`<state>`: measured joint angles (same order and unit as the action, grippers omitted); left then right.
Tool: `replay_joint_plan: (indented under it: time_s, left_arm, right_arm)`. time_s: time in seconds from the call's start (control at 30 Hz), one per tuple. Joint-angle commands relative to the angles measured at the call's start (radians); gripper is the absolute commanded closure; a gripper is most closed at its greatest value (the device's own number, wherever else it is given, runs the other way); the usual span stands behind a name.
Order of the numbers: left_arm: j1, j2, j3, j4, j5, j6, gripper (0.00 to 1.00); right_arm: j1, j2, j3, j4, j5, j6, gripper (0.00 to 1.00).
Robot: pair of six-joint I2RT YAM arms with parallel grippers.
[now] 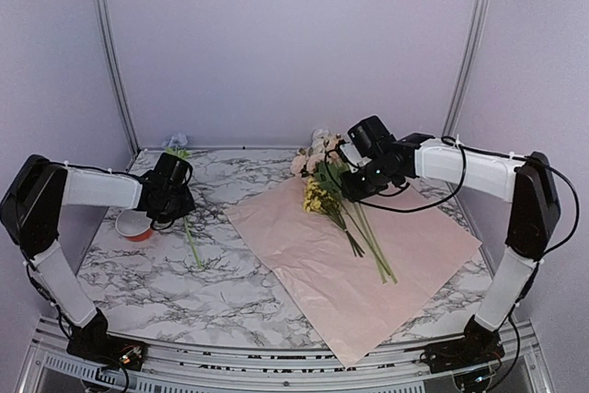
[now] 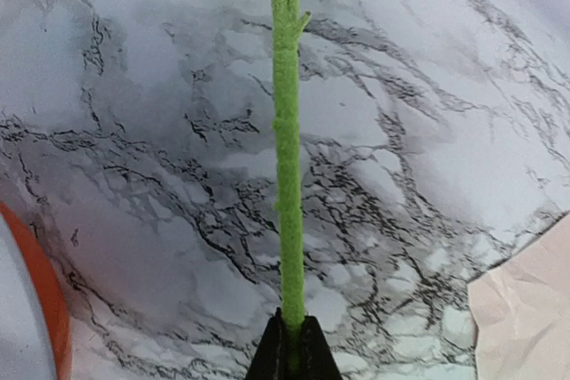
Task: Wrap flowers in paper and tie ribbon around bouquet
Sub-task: Pick up the fake flower from the center of the board, then pass from the left arm to the right
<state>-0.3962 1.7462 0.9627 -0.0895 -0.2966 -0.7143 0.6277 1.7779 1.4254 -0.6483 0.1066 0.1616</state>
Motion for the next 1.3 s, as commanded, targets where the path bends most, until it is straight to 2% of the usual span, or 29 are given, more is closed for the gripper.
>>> replay_joint_plan:
  time_s: [0.0,0.1,0.23,0.47,0.6,0.77,0.93,1.0,1.07,1.17,1.27]
  left_arm:
    - [-0.079,-0.218,-0.056,0.112,-0.142,0.099,1.0]
    - [-0.141,-0.361,-0.088,0.177,-0.202,0.16,1.0]
    - [-0.215,-0.512,-0.128,0.261,-0.247,0.206,1.0]
    - [-0.375,-0.648,-0.14,0.336,-0.303,0.314,1.0]
    - [-0.447,-0.704,-0.148,0.409,-0.277,0.377,1.0]
    - [-0.549,-0.711,-0.164,0.512,-0.228,0.452,1.0]
    - [-0.614,-0.693,-0.156,0.592,-0.189,0.504,1.0]
    - [-0.626,-0.683,-0.151,0.597,-0.179,0.504,1.0]
    - [-0.636,-0.673,-0.156,0.61,-0.166,0.494,1.0]
    - [-0.656,-0.644,-0.163,0.635,-0.157,0.495,1.0]
    - [-0.671,-0.624,-0.167,0.655,-0.147,0.494,1.0]
  right_arm:
    - [0.035,-0.11,-0.022,0.22,-0.002,-0.059,0.75]
    - [0.059,-0.174,-0.072,0.37,-0.073,-0.115,0.73]
    - [0.066,-0.203,-0.085,0.54,-0.268,-0.151,0.72]
    - [0.101,-0.212,-0.074,0.699,-0.451,-0.148,0.68]
    - [0.102,-0.198,-0.055,0.767,-0.544,-0.088,0.68]
    - [0.103,-0.204,-0.086,0.998,-0.651,0.075,0.68]
    - [0.118,-0.113,-0.036,1.173,-0.756,0.248,0.64]
    - [0.121,-0.072,-0.005,1.255,-0.802,0.314,0.59]
    - [0.141,-0.047,0.024,1.296,-0.826,0.333,0.46]
    - [0.2,-0.023,0.075,1.245,-0.802,0.264,0.31]
    - [0.282,0.006,0.121,1.146,-0.787,0.197,0.24]
